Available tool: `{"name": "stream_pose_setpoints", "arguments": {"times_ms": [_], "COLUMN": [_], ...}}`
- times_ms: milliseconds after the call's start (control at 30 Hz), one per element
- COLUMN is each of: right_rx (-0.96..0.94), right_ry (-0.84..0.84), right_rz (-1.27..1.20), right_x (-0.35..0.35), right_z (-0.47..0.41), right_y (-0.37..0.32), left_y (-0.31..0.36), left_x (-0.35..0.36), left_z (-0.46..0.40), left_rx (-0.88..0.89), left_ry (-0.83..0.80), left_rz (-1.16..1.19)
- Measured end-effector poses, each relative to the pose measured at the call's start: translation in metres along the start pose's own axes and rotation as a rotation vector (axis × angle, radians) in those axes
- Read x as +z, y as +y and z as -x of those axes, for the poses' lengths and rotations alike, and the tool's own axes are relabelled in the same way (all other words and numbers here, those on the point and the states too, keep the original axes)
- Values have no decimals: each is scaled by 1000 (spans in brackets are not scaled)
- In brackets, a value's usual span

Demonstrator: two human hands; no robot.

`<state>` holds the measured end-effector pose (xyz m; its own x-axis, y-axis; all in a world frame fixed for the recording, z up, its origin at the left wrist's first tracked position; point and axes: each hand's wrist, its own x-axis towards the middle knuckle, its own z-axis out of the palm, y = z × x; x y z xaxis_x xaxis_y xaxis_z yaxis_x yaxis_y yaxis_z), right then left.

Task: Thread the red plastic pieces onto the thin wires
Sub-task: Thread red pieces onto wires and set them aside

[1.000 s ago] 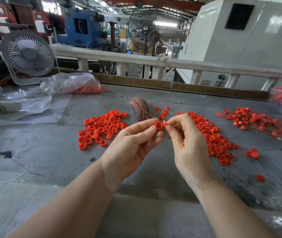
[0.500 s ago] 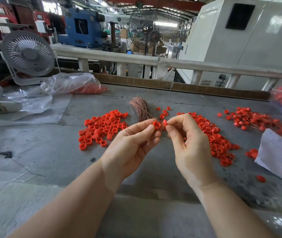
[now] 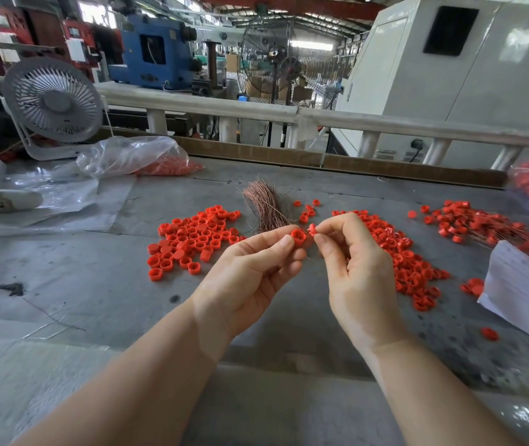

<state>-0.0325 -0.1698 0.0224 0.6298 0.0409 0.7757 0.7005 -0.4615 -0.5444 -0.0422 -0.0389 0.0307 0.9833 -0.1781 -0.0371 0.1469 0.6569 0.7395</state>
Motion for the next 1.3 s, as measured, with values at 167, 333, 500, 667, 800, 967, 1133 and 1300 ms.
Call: {"name": "stream_pose_setpoints", "arguments": {"times_ms": [167, 333, 500, 667, 800, 967, 1133, 1300], "right_rx": [-9, -41, -22, -10, -9, -8, 1, 6], "right_ry": [-11, -55, -41, -15, 14, 27, 16, 6], "right_rz": [-3, -11, -11, 24, 54, 57, 57, 50], "right_x": [0, 1, 1, 1, -1, -2, -1, 0], "right_z": [0, 0, -1, 0, -1, -1, -1, 0], "right_y": [-1, -3, -2, -1, -1, -1, -1, 0], "left_y": [1, 2, 2, 1, 0, 1, 0, 1], "left_x": [-1, -1, 0, 0, 1, 0, 0, 0], "left_z": [0, 0, 0, 0, 0, 1, 1, 1], "left_rx": [5, 21, 18, 20, 22, 31, 48, 72], "left_ry": [13, 37, 27, 10, -18, -36, -29, -3], "left_rz": [32, 60, 52, 46, -8, -19, -17, 1]}}
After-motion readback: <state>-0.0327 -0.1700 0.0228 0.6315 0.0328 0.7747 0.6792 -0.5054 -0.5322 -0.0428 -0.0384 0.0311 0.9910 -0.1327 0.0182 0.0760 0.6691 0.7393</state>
